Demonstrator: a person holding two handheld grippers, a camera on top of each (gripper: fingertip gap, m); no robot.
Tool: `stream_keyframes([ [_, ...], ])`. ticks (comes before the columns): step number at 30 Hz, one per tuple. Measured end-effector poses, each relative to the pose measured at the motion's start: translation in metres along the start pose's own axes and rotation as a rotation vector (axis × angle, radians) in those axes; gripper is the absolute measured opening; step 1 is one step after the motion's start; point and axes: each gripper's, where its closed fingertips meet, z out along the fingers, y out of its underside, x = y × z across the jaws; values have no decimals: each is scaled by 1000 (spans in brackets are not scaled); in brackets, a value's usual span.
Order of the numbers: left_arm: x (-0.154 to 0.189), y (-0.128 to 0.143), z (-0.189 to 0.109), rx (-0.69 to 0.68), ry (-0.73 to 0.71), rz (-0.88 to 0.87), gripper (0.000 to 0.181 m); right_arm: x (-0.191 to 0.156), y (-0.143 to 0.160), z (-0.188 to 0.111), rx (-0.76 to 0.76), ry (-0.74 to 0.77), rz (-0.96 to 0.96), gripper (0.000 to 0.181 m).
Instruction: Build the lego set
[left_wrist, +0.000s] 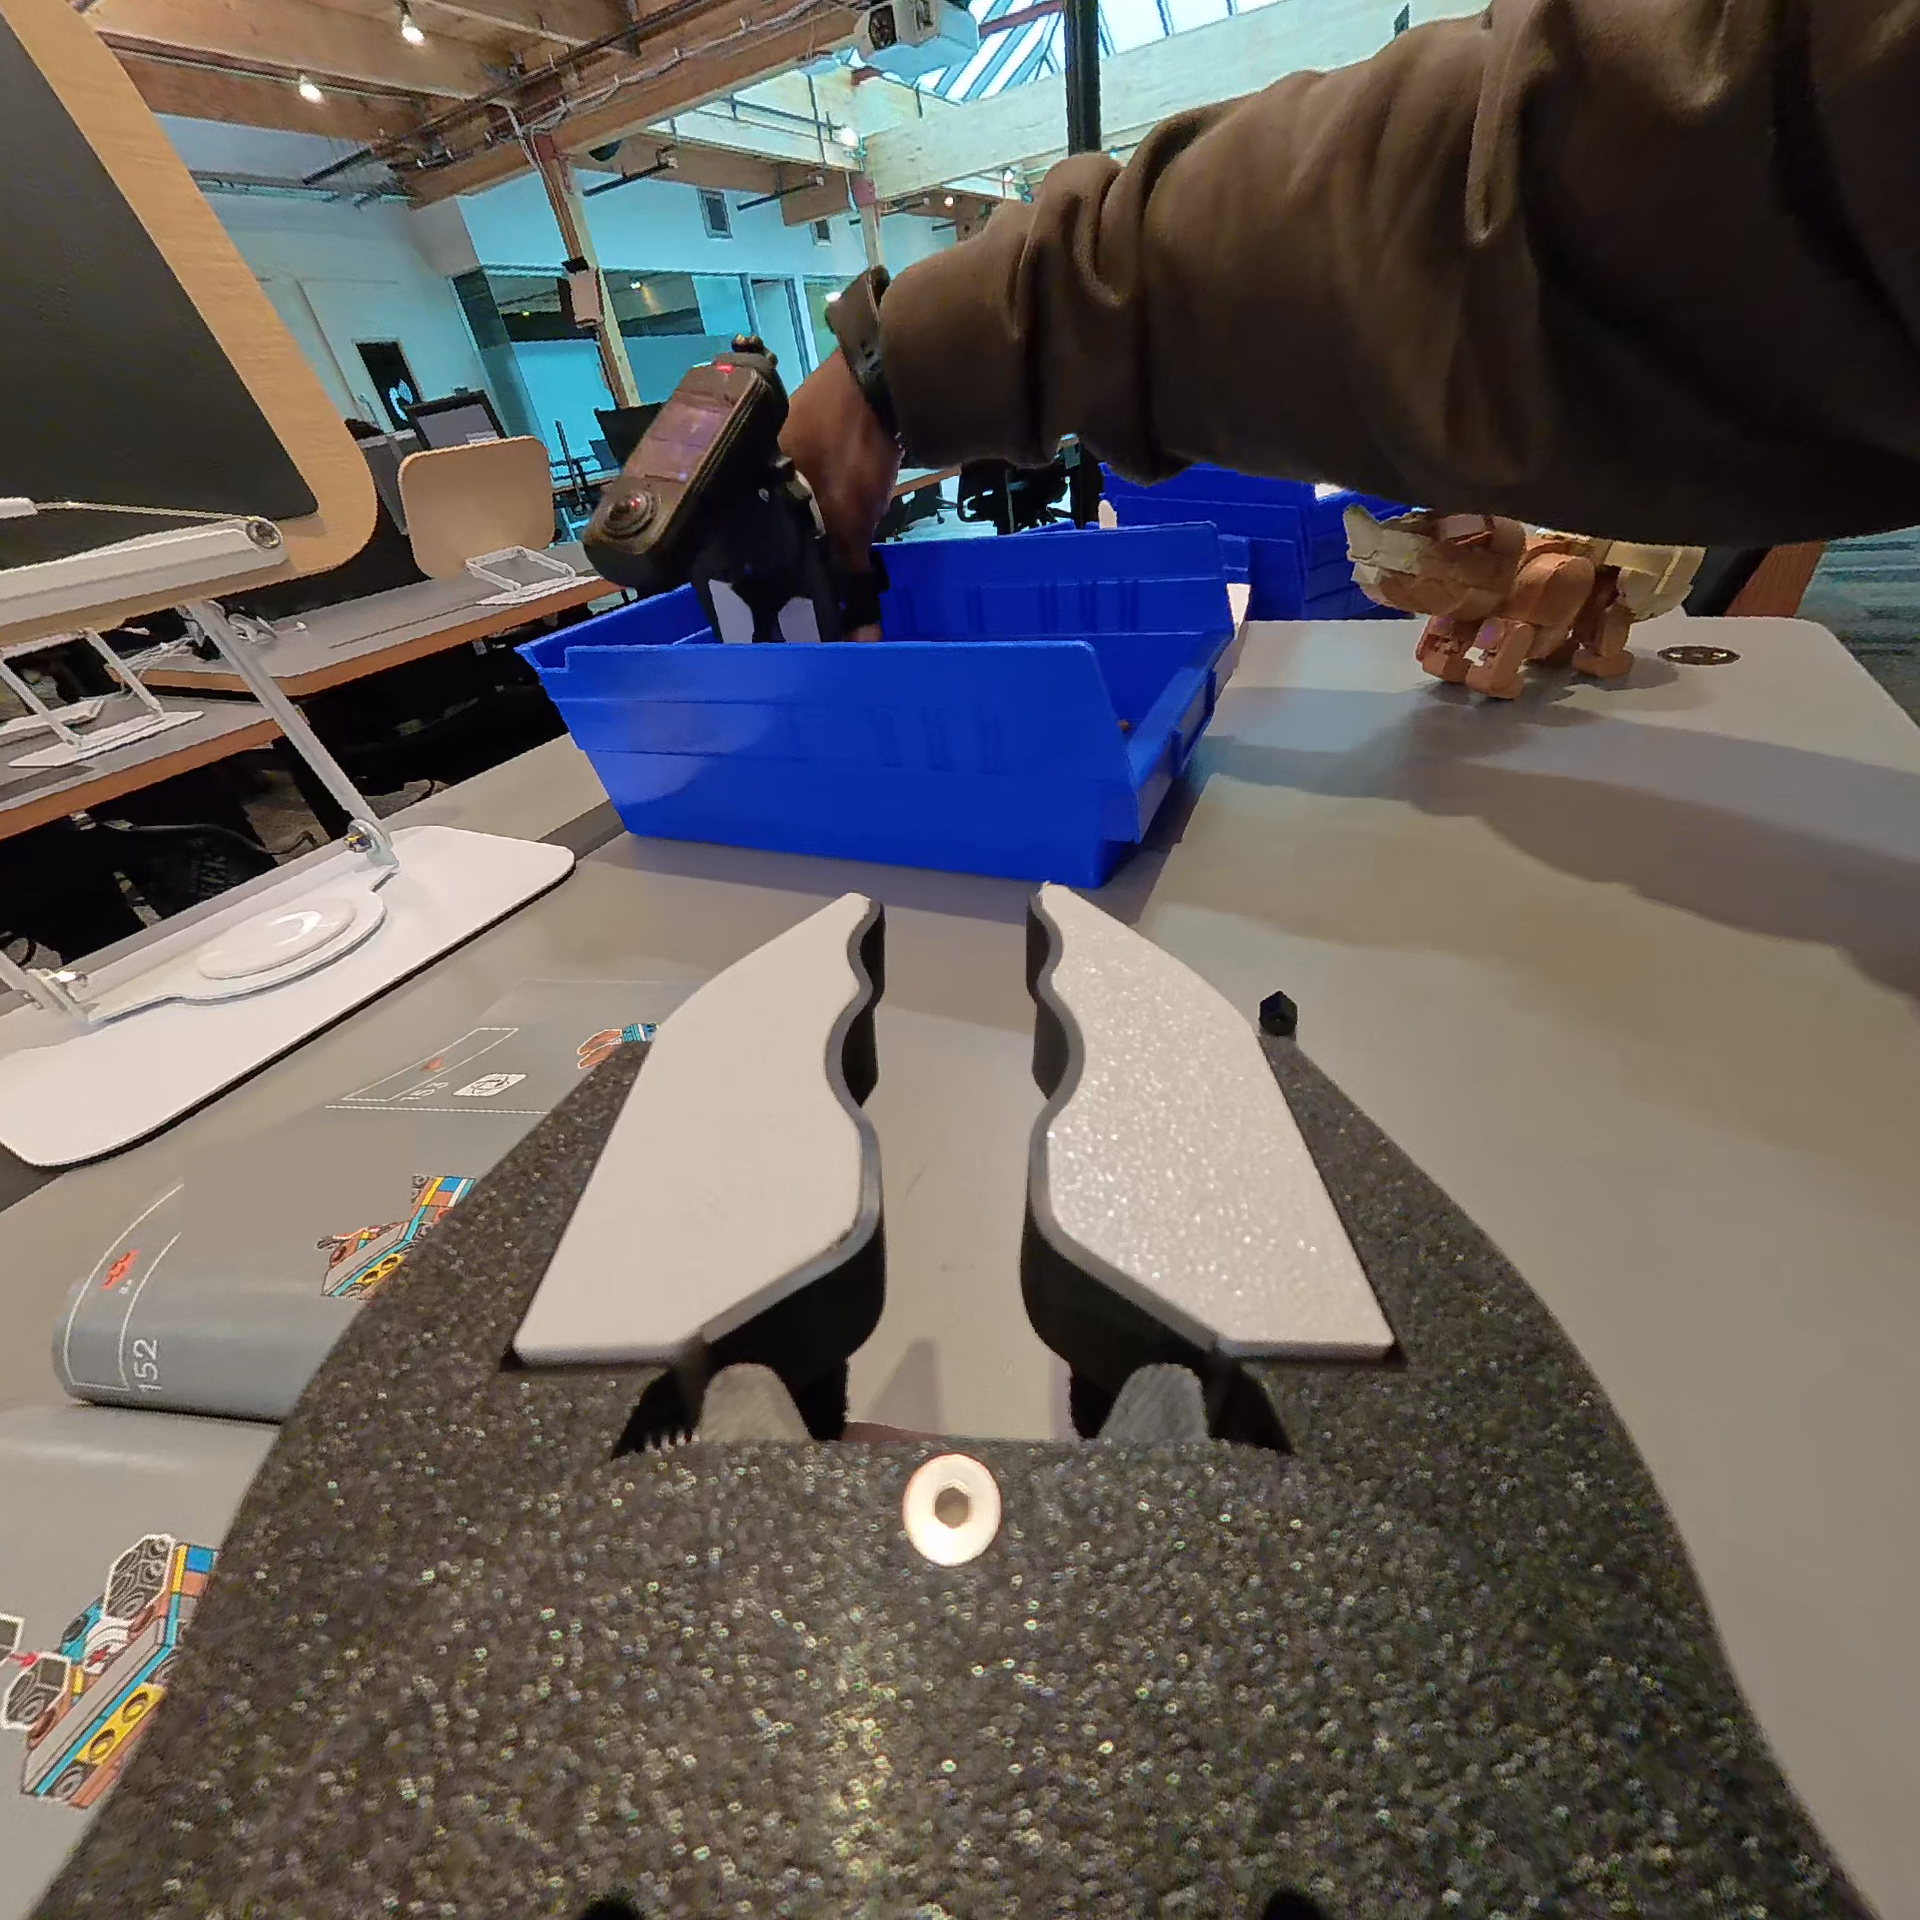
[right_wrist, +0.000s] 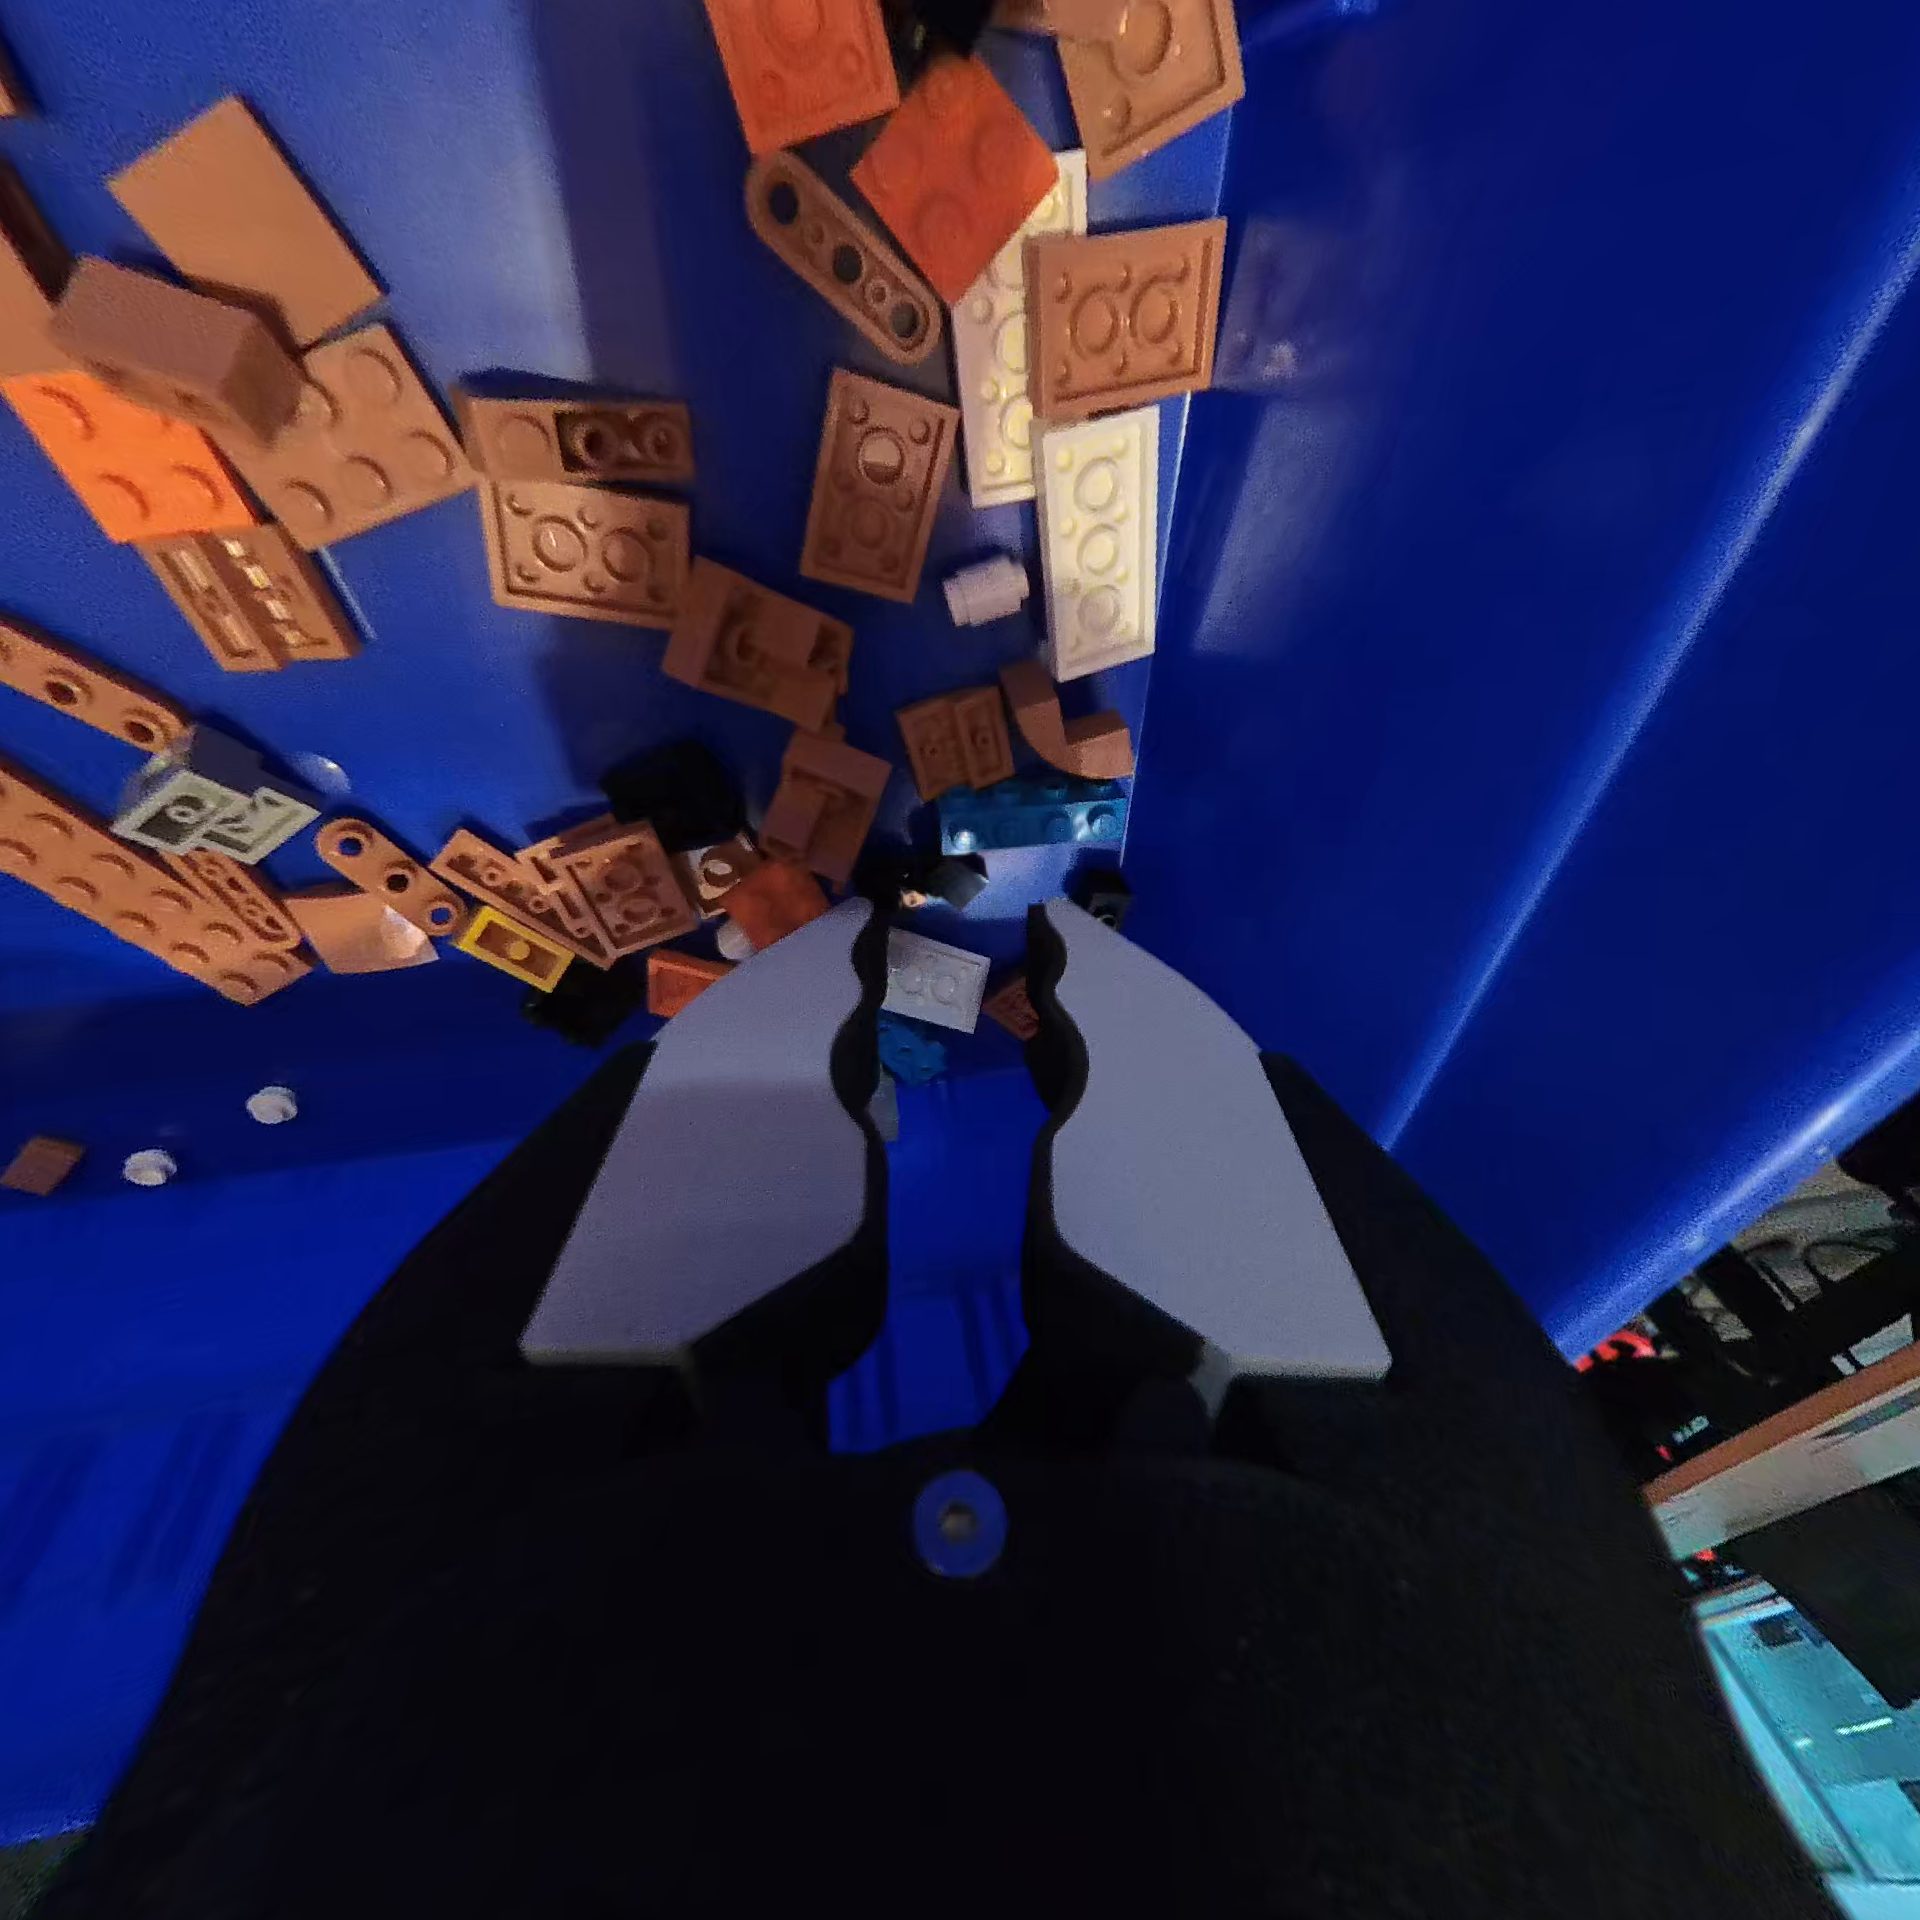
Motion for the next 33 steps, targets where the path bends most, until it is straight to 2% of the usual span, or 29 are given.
stream_keyframes([
  [14,0,0,0,-2,4,-3,26,-7,-5,0,45,-98,-16,27],
  [19,0,0,0,-2,4,-5,26,-9,2,8,-8,-103,-31,26],
  [26,0,1,1,-4,4,-6,26,-12,-6,1,37,-129,-1,27],
  [33,0,1,1,-4,3,-4,26,-11,-2,7,-22,-126,25,25],
])
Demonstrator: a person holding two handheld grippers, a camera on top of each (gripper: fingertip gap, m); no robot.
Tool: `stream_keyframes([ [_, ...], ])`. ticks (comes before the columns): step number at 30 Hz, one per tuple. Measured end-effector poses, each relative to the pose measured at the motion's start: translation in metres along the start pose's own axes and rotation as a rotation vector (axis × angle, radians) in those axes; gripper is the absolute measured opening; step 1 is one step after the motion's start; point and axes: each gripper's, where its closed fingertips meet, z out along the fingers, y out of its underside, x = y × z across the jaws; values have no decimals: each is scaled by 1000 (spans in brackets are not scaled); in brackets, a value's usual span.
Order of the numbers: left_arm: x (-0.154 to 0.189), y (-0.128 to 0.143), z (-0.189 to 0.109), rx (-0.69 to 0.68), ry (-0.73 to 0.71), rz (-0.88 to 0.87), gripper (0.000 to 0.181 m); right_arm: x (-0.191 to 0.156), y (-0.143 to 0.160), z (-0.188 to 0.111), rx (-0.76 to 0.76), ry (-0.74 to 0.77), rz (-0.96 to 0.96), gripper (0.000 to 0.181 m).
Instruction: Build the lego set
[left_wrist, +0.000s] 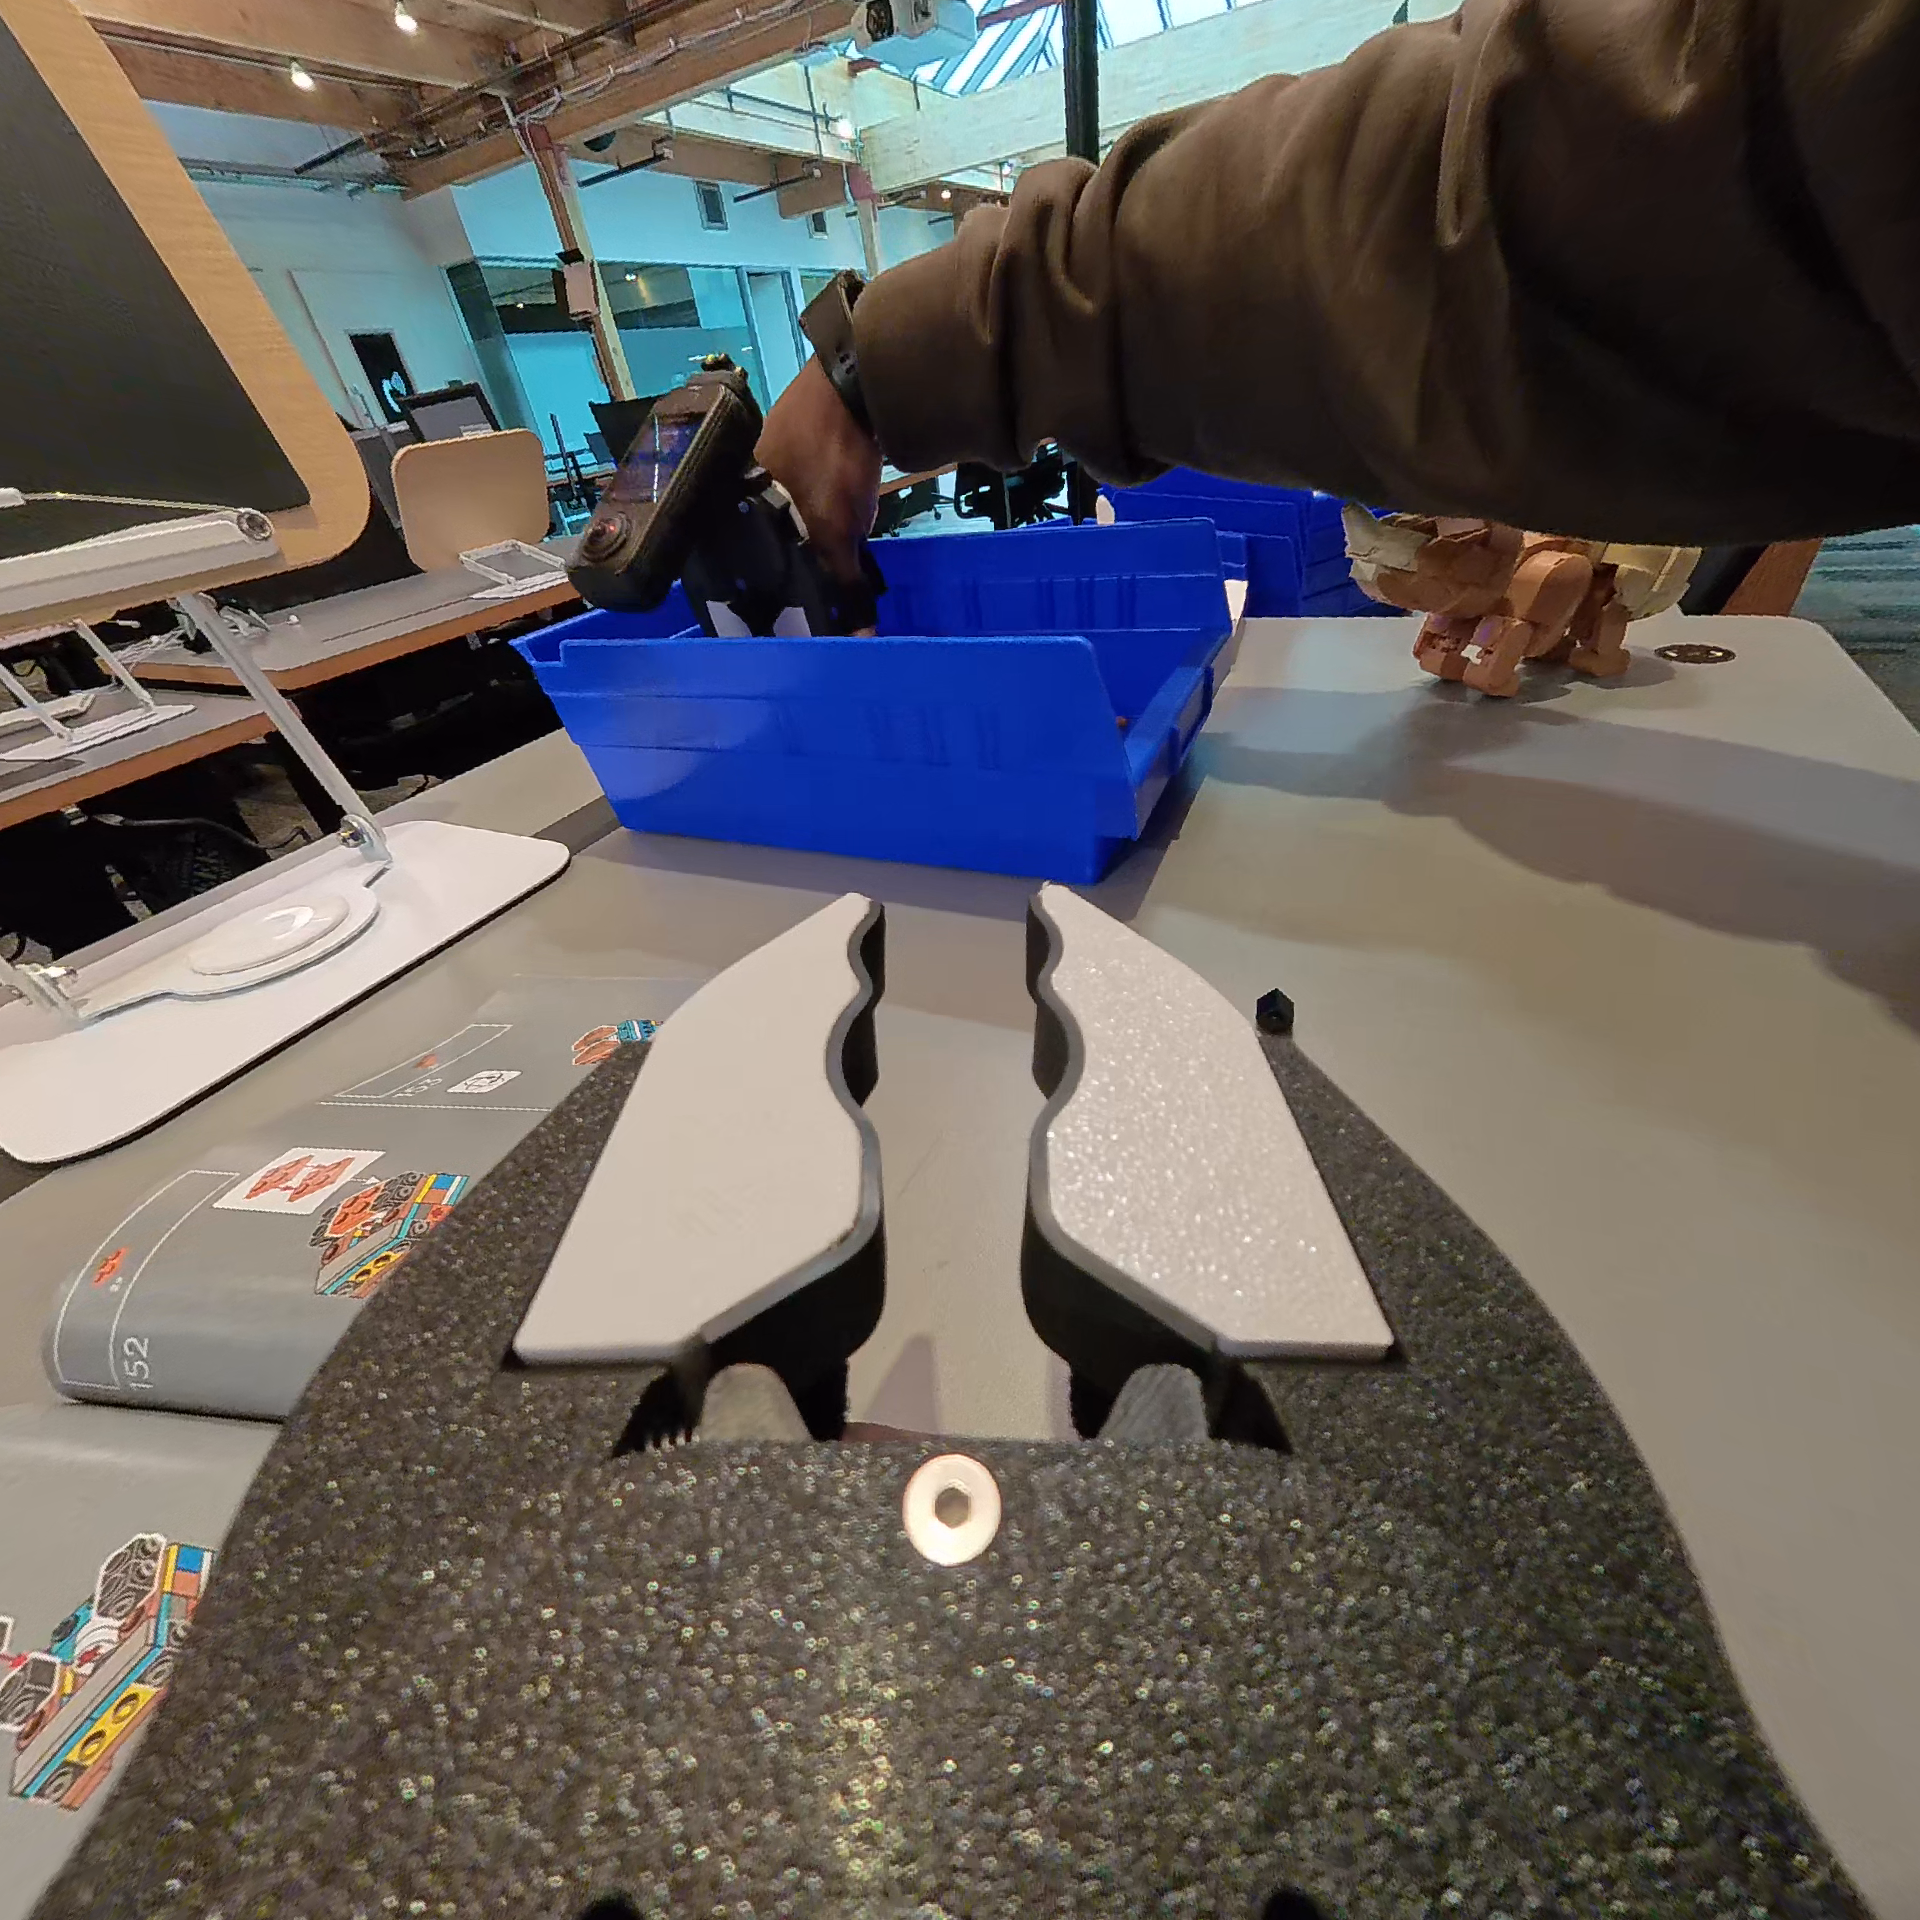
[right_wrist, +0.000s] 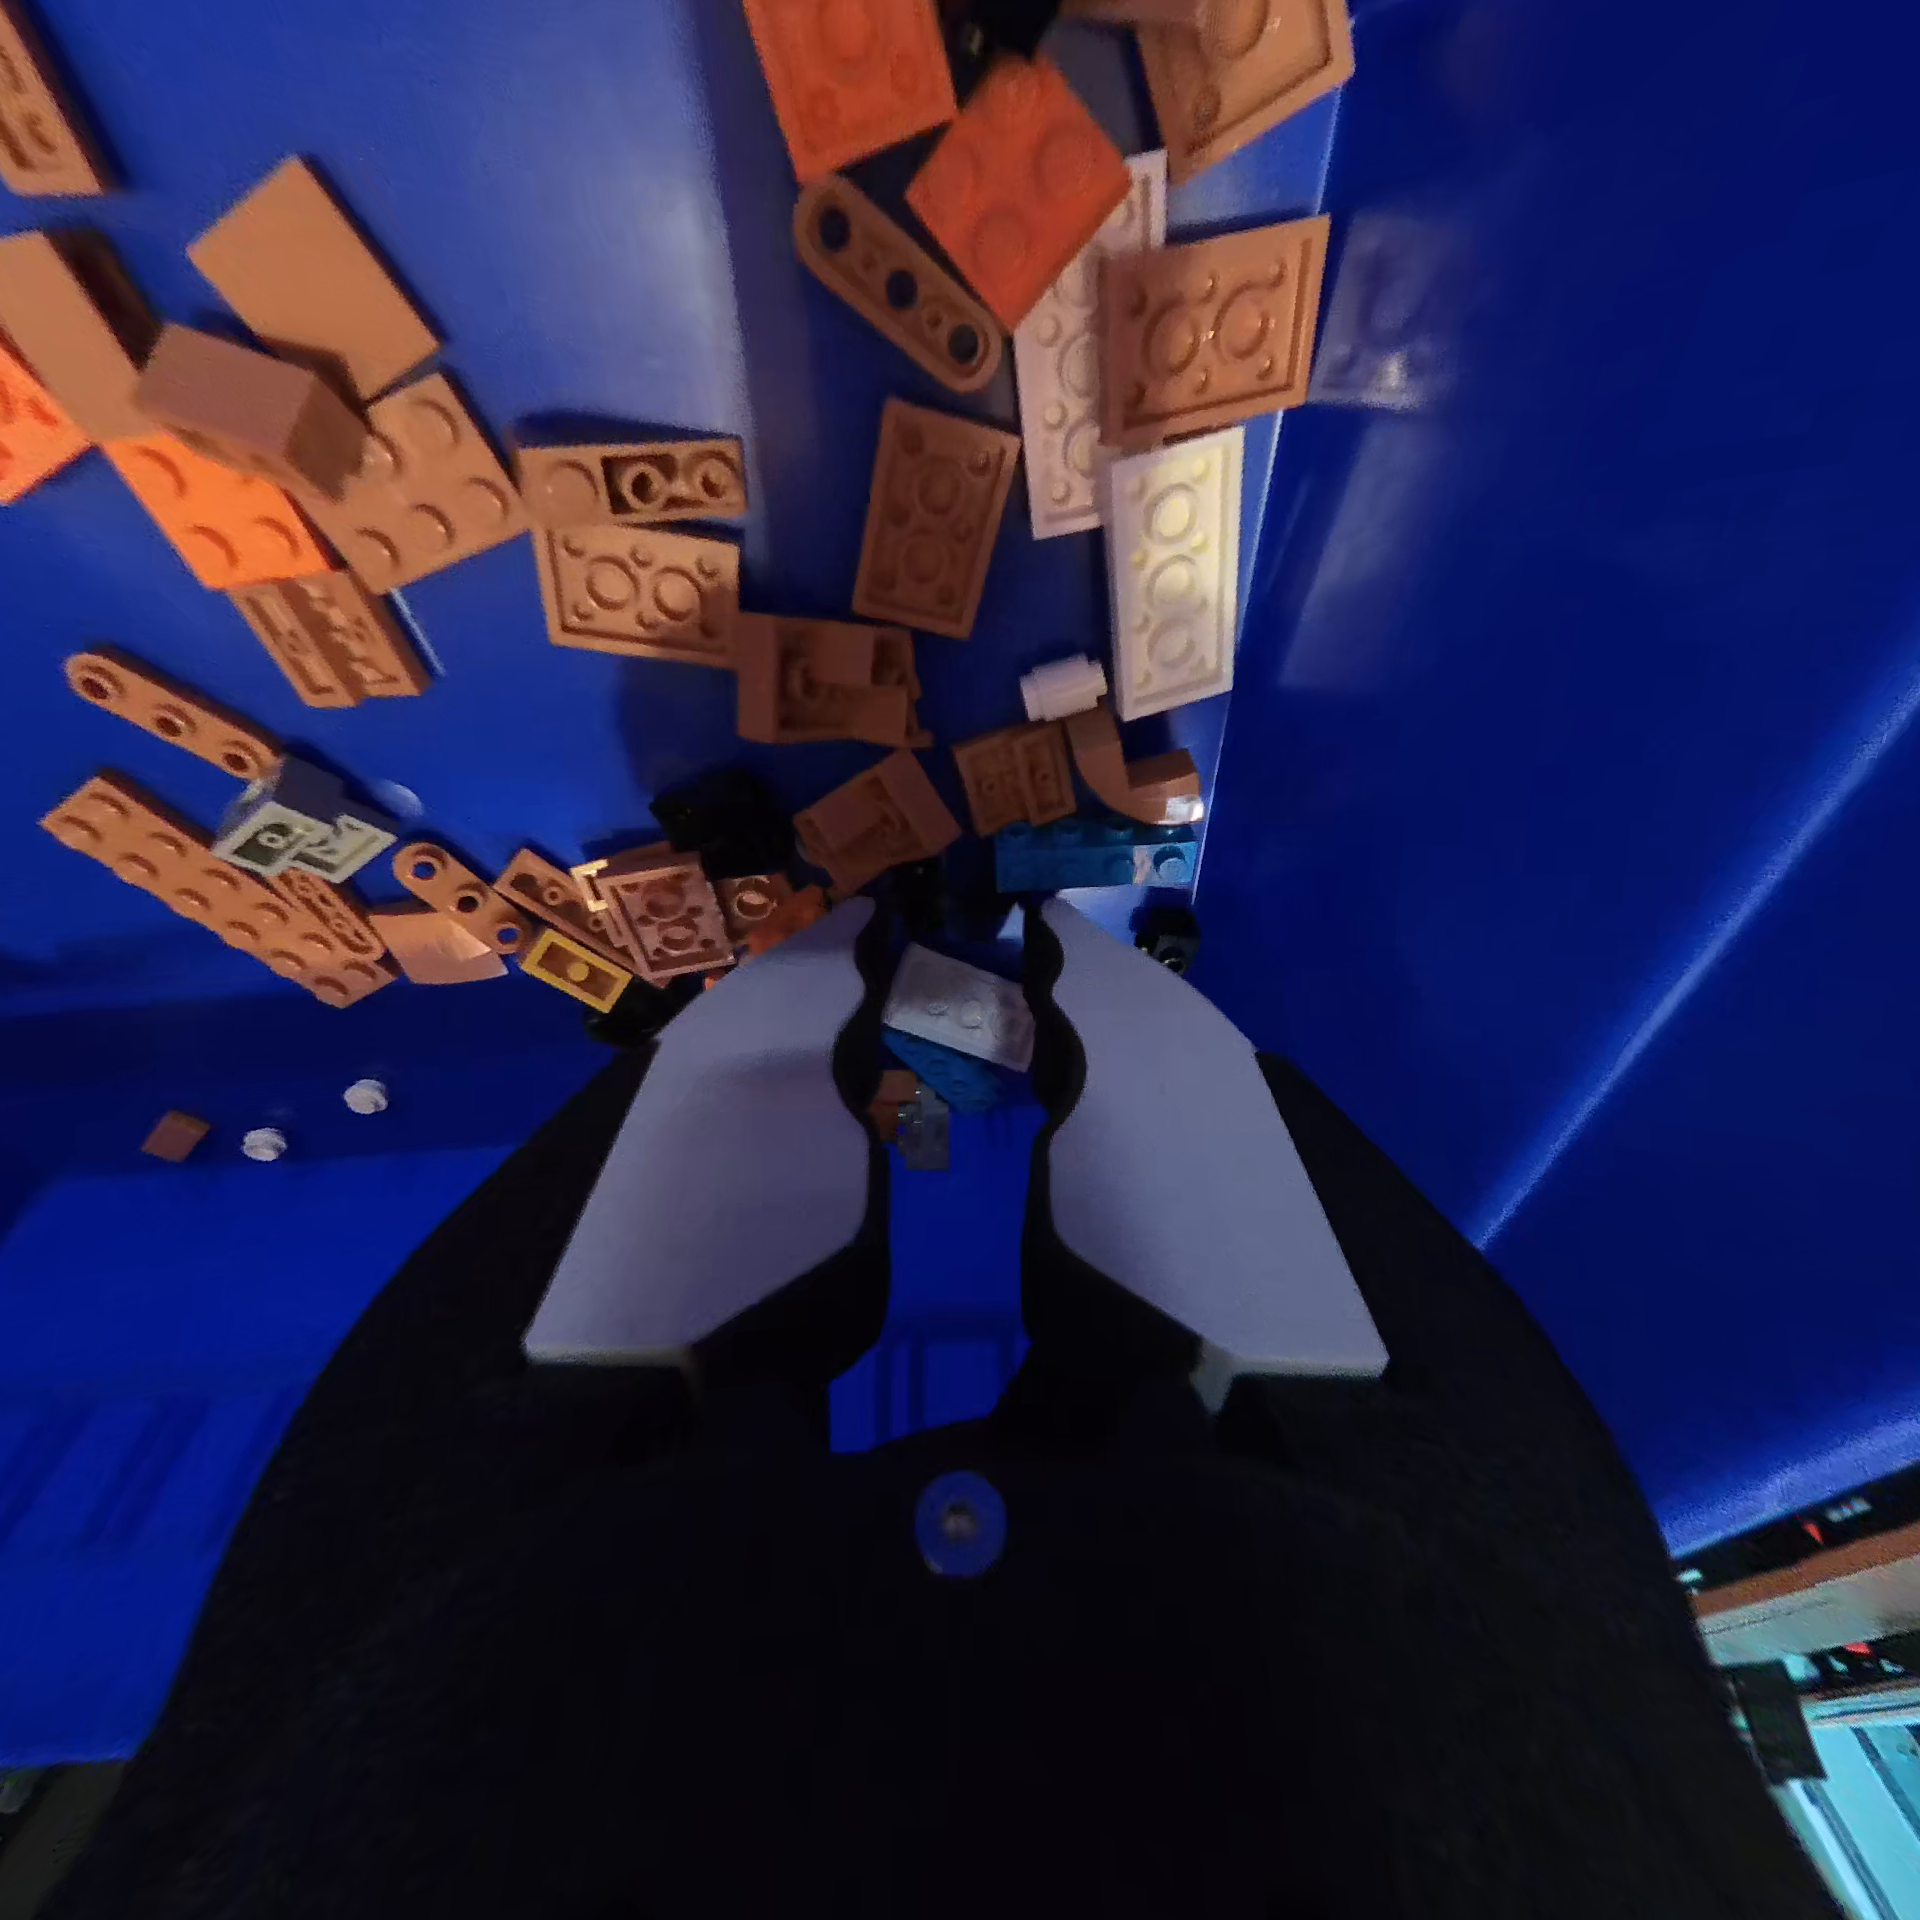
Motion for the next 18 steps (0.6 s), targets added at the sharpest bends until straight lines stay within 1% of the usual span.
stream_keyframes([
  [6,0,0,0,-1,0,1,26,0,-1,0,-13,-4,12,21],
  [9,0,-1,0,2,-2,1,26,3,2,-2,-19,36,8,21],
  [11,0,0,0,2,-4,1,26,2,6,-11,-9,54,23,21],
  [13,-1,0,-1,1,-8,1,26,-3,11,-26,19,79,43,21],
  [15,-3,-1,-1,0,-16,2,26,-22,4,-48,96,95,44,21],
  [16,-3,-1,-1,1,-18,0,26,-39,-7,-61,166,89,38,21],
  [18,-4,-1,-1,1,-24,-4,25,-91,-39,-89,320,54,-9,21],
])
